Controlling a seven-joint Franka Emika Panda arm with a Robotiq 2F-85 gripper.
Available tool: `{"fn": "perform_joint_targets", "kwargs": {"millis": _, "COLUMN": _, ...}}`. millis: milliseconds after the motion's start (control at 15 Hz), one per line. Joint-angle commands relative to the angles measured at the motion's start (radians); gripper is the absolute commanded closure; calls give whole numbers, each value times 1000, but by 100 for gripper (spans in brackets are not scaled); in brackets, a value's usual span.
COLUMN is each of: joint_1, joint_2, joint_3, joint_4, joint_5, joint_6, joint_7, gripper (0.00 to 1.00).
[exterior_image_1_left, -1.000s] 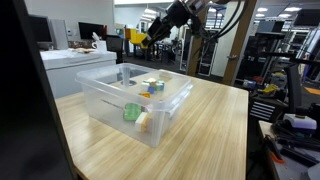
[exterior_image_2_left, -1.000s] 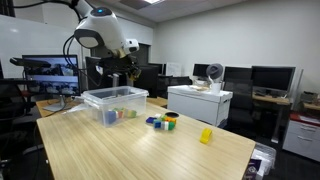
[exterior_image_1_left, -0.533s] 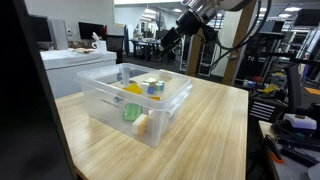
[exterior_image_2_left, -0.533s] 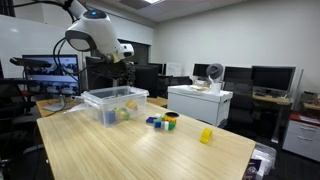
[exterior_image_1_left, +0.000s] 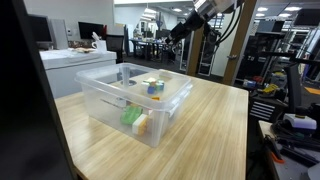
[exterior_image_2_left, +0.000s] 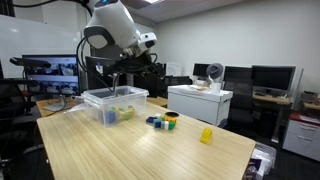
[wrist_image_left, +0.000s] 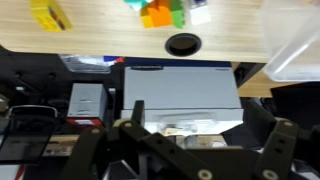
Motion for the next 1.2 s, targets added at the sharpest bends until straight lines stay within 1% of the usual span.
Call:
{"fn": "perform_joint_targets", "kwargs": {"millis": 0, "joint_1": -41, "joint_2": 162, "joint_3": -48, "joint_4": 80, "joint_5": -105, "joint_6": 164, "joint_7": 31, "gripper": 0}}
{"fn": "perform_joint_targets", "kwargs": {"millis": 200, "joint_1": -34, "joint_2": 287, "joint_3": -124, "joint_4": 115, "joint_5": -197, "joint_6": 268, "joint_7": 37, "gripper": 0}}
{"fn": "perform_joint_targets", "kwargs": {"millis": 333, "joint_1": 0, "joint_2": 369, "joint_3": -191, "joint_4": 141, "joint_5": -256, "joint_6": 327, "joint_7": 43, "gripper": 0}}
{"fn": "perform_joint_targets", "kwargs": {"millis": 467, "joint_1": 54, "joint_2": 451, "joint_3": -269, "joint_4": 179, "joint_5": -292, "joint_6": 372, "joint_7": 45, "gripper": 0}}
{"fn": "perform_joint_targets", "kwargs": {"millis": 667, "joint_1": 151, "joint_2": 542, "joint_3": -370, "joint_4": 244, "joint_5": -296, "joint_6": 395, "joint_7": 44, "gripper": 0}}
{"fn": "perform_joint_targets", "kwargs": {"millis": 933, "joint_1": 275, "joint_2": 640, "joint_3": -477, "joint_4": 344, "joint_5": -280, "joint_6": 390, "joint_7": 51, "gripper": 0}}
{"fn": "perform_joint_targets", "kwargs": {"millis": 1133, "joint_1": 373, "joint_2": 707, "joint_3": -567, "joint_4": 422, "joint_5": -271, "joint_6": 371, "joint_7": 92, "gripper": 0}}
